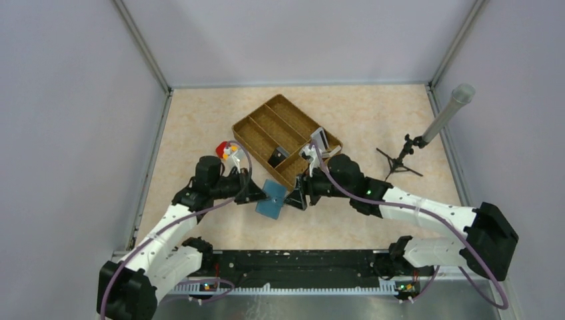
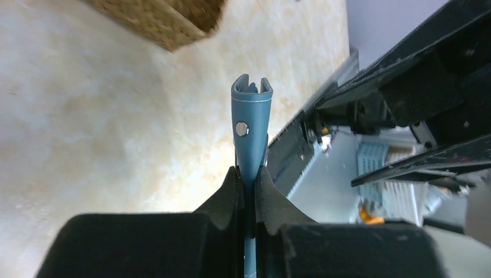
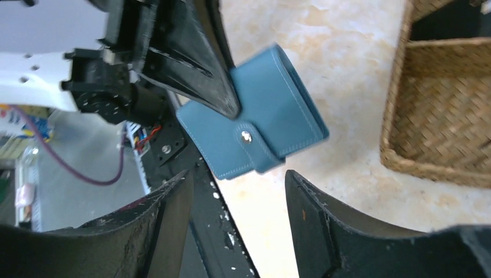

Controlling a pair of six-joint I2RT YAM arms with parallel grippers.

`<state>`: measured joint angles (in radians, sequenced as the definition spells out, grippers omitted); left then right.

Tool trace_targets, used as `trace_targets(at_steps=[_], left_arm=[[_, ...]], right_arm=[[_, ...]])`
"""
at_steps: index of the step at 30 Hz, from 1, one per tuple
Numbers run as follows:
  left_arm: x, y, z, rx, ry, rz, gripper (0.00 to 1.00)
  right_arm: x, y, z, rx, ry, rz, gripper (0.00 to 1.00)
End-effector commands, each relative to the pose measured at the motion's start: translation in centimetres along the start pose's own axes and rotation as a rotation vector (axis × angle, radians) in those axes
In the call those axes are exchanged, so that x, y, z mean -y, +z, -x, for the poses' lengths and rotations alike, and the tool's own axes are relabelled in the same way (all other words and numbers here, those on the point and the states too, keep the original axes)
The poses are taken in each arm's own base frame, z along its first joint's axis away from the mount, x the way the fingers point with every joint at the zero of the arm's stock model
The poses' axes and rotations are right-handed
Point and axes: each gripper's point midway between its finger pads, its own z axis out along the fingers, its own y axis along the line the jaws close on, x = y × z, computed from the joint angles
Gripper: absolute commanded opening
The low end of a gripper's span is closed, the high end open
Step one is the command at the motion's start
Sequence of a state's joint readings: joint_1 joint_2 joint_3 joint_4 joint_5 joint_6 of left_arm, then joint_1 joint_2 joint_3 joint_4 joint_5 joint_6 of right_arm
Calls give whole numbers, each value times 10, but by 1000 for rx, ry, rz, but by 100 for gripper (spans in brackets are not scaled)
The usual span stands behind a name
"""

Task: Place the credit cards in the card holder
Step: Pick up the card holder from the center of the board, then open the card holder at the center of the board.

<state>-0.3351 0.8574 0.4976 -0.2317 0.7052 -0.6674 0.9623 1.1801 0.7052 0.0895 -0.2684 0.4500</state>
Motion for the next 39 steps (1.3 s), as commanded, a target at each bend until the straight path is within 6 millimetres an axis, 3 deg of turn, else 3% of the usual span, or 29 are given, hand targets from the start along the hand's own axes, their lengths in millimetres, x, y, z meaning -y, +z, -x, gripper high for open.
trace_targets(at_steps=[1,11,18,24,29,32,34,39], left_arm=[[28,-10,-25,-183,55,-161,0],[59,-23,-37,-246,91,-351,0],[78,-33,-41,-260,128,-467,0],[78,-33,-41,-254,129,-462,0],[72,-28,-40,-252,113,-431,0],[68,-25,-38,-248,110,-398,0],[65,-24,-38,-244,108,-378,0],[48,-14,-33,-215,54,-272,0]], right_arm=[[-32,-13,-1,-95,-104,215,58],[-54,-13,-14,-180,-86,403,51],[-53,-2,-13,-173,-74,422,50],[-69,1,-9,-163,-64,524,43],[-89,0,-10,-163,-94,596,28],[-99,2,-16,-185,-109,628,17],[-102,3,-19,-198,-115,637,2],[-109,-6,-26,-239,-145,664,0]])
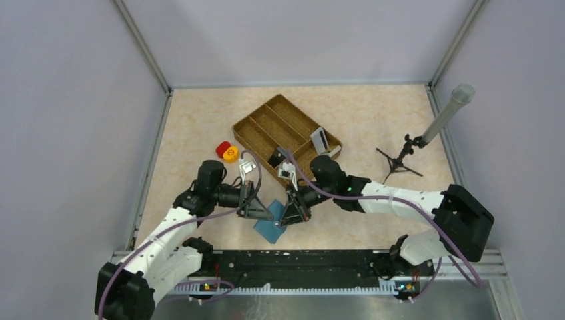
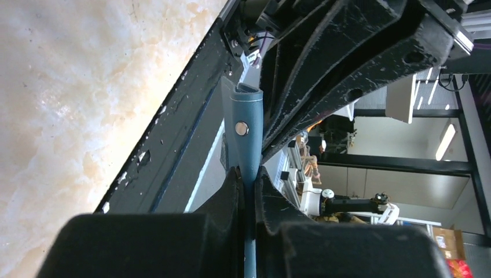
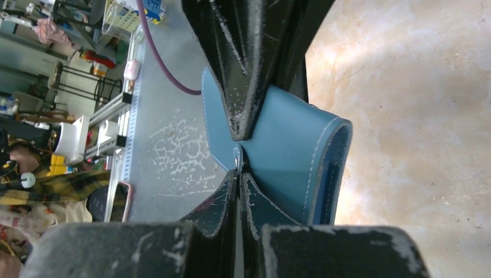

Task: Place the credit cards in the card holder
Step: Open the card holder at the center of the board.

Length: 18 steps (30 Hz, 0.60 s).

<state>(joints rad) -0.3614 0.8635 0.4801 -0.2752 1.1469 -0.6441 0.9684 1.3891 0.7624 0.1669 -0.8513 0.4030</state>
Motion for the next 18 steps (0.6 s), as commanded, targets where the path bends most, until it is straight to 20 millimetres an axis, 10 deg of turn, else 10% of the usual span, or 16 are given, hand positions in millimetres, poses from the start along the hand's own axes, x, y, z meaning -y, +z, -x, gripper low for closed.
trace_targets(at_steps=[1,8,12,15,18], left_arm=[[-9,3,30,100,58,81,0],[-43,11,38,157,-74,162,0],[-62,10,44,242,-81,261,0],[-69,9,48,369,-35,332,0],[-70,9,53,520,-30,340,0]], right_arm=[[-48,4,23,8,-174,152,0],[-83,-13,5,-63,-207,263,0],[-70,-16,8,-7,-184,139,3],[-29,-19,21,108,-104,-125,48],[20,-30,24,211,57,-409,69]])
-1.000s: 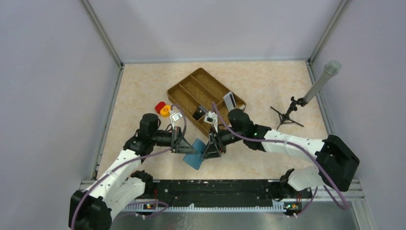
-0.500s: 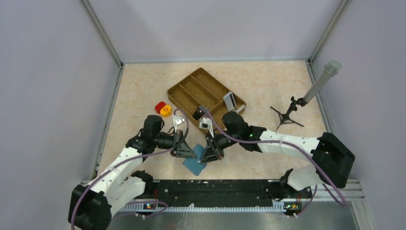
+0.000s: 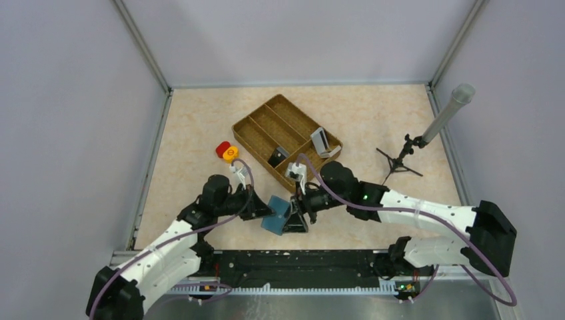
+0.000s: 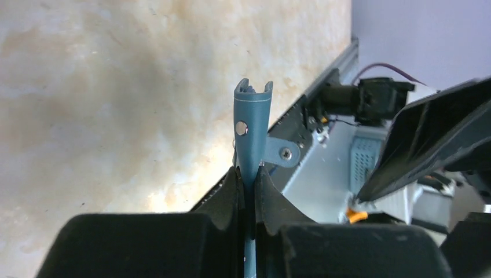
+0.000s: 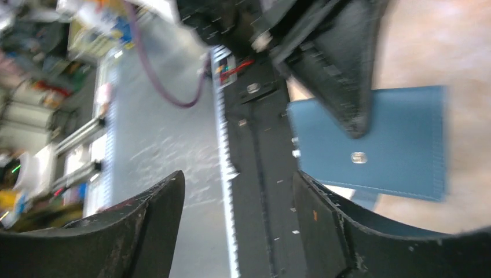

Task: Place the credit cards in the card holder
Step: Open the card holder at the center of the board.

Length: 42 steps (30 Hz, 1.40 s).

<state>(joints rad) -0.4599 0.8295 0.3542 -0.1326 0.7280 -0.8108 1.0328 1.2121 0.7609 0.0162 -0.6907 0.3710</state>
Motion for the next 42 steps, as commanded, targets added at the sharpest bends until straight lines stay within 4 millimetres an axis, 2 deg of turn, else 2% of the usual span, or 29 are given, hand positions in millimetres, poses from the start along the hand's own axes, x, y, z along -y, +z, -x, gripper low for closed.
trace_targets(at_steps=[1,2,5,8,11,13,20,24,26,29,31,35,42], left_arm=[[-7,3,38,353,9,54,0],[-14,3,35,379,-14,62,0],[-20,2,35,461,-58,55,0],[-22,4,30,477,-68,60,0],[-24,7,26,470,-63,72,0],[-25,9,26,465,-61,78,0],[-26,18,23,436,-67,68,0],[-27,19,22,436,-71,66,0],[-28,18,21,440,-73,67,0],[-34,18,19,434,-79,88,0],[-40,18,16,425,-89,108,0],[-47,19,11,418,-107,116,0],[-48,20,11,413,-106,120,0]], right_arm=[[63,-13,9,158,220,-417,72],[80,-17,1,161,285,-510,74],[111,-21,-28,142,425,-671,74],[123,-17,-48,135,506,-711,71],[128,-15,-58,131,542,-720,69],[129,-11,-59,136,547,-705,60],[140,2,-56,157,538,-692,47],[145,9,-55,148,527,-697,35],[150,9,-57,138,521,-719,31],[156,4,-57,149,515,-757,19],[156,2,-57,156,510,-762,19],[158,3,-55,152,494,-764,26],[153,18,-47,151,492,-696,30]])
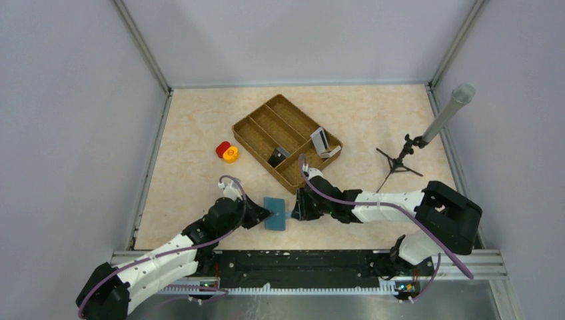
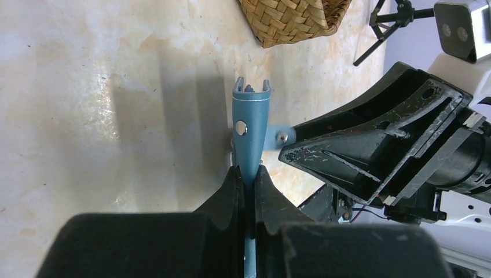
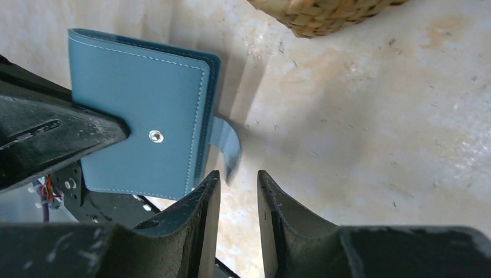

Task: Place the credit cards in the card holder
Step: Open the card holder at the center of the board.

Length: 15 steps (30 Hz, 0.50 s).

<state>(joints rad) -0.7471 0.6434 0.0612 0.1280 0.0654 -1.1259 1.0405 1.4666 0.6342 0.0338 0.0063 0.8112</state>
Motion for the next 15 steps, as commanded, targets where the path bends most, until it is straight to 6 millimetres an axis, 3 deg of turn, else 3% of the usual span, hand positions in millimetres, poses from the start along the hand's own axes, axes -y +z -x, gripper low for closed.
trace_targets(at_steps=[1,9,12,14,15], left_arm=[[12,1,5,23,-1,-48,0],[8,3,3,11,1,-35,0],[7,3,3,10,4,-27,4],[4,3,4,11,21,3,39],[4,2,7,16,32,25,65]], right_arm=[[-30,4,20,46,-20,92,30],[-33,15,16,17,-23,101,28],[-28,14,14,14,-21,82,5],[-27,10,15,18,-22,74,0],[-27,7,17,23,-21,72,0]])
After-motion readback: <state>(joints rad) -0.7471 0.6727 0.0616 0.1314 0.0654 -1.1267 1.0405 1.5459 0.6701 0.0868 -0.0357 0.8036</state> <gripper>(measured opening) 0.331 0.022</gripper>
